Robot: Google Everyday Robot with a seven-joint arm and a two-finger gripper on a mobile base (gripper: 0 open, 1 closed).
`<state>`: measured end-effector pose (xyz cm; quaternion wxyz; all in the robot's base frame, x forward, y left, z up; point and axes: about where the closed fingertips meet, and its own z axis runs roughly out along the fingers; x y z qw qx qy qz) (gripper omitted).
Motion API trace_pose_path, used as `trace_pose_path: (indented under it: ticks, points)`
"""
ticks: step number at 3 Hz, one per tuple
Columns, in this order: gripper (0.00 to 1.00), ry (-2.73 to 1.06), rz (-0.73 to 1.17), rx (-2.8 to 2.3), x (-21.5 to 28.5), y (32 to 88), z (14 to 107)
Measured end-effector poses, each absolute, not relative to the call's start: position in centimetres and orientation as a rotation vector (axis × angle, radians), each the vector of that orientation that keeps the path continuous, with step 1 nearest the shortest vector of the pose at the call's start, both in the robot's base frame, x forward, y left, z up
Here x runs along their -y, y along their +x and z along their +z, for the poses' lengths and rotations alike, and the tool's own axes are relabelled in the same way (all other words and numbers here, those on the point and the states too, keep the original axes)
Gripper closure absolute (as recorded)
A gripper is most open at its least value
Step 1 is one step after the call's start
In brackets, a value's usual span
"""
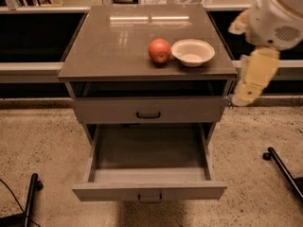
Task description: Place apple into middle drawer
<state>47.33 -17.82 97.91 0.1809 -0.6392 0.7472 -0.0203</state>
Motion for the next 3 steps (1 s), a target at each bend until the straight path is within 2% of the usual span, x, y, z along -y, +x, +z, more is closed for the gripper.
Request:
trace_pose_path:
  ticks: [2, 3]
  points:
    - [0.00, -2.028, 0.107, -1.951, 7.8, 59.1, 95.7]
    - [0.00, -1.999, 0.195, -1.939, 3.6, 65.1, 93.6]
